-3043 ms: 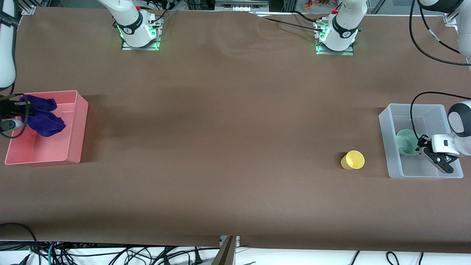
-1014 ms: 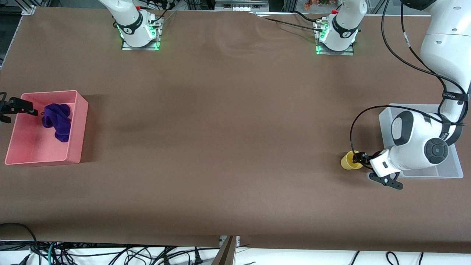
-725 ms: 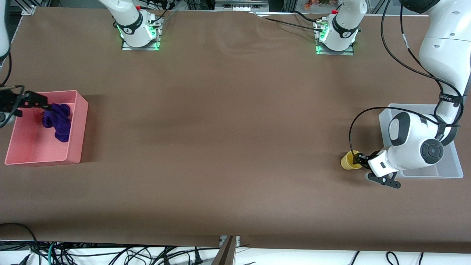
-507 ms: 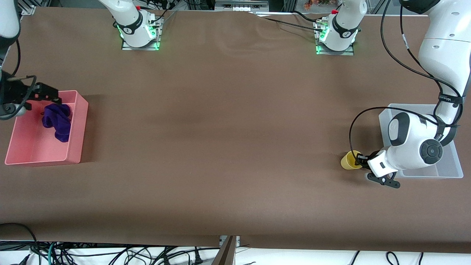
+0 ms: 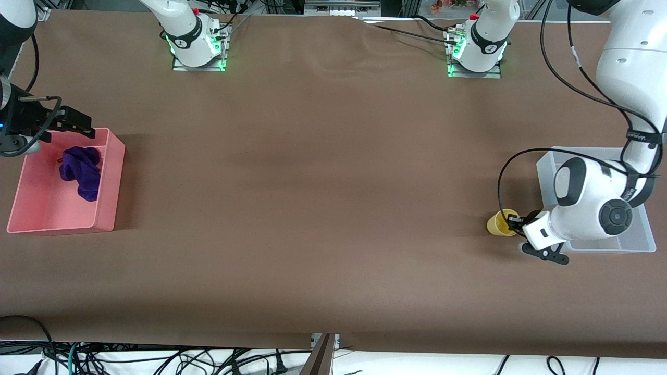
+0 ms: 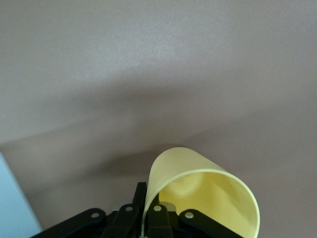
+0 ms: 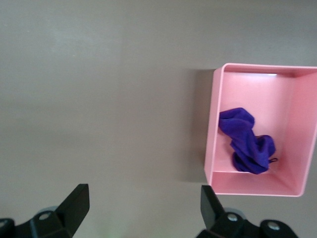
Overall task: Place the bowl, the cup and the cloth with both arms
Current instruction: 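Grasp the yellow cup with the left gripper, then carry the cup into the clear bin and set it in the bowl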
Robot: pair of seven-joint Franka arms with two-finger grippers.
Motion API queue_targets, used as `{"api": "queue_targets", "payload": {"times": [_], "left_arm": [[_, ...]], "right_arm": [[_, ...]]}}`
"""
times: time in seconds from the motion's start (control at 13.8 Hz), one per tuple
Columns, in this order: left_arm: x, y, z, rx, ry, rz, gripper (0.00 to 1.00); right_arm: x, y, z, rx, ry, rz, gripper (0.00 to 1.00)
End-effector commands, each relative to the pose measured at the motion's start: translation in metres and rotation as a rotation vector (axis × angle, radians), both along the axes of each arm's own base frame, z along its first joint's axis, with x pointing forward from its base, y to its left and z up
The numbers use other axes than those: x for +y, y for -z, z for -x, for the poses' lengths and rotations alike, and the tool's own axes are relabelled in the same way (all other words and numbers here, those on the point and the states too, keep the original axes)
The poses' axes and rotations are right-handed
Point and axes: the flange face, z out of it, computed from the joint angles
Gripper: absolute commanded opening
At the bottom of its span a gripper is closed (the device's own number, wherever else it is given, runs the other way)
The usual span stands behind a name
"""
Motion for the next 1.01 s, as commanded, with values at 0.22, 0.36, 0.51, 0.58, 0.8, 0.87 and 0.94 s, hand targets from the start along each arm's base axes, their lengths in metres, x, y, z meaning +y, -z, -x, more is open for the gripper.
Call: {"api": "queue_targets", "payload": {"times": [0.22, 0.36, 0.51, 0.58, 0.8, 0.87, 0.94], "left_arm": [[0.066, -0.124, 0.010, 0.103, 0.149, -0.035, 0.00], [0.124, -0.125, 0.021, 0.107, 0.242, -0.040, 0.00], [0.163, -0.121, 0.029, 0.118, 0.286, -0.088, 0.00], [0.178, -0.112, 0.031, 0.104, 0.283, -0.091, 0.00], [0.214, -0.064, 0.046, 0.056, 0.298, -0.063, 0.00], [0.221, -0.046, 0.051, 0.042, 0.305, -0.052, 0.00], [0.226, -0.038, 0.055, 0.038, 0.301, -0.046, 0.00]], "right_arm": [[-0.002, -0.032, 0.006, -0.053, -0.066, 0.028, 0.99], [0.000, -0.032, 0.005, -0.056, -0.058, 0.022, 0.99], [0.003, -0.032, 0.007, -0.050, -0.031, 0.014, 0.99], [0.005, -0.033, 0.009, -0.040, 0.013, 0.007, 0.99], [0.007, -0.031, 0.010, -0.028, 0.062, 0.010, 0.99], [0.006, -0.029, 0.008, -0.023, 0.063, 0.009, 0.99], [0.006, -0.029, 0.007, -0.024, 0.063, 0.009, 0.99]]}}
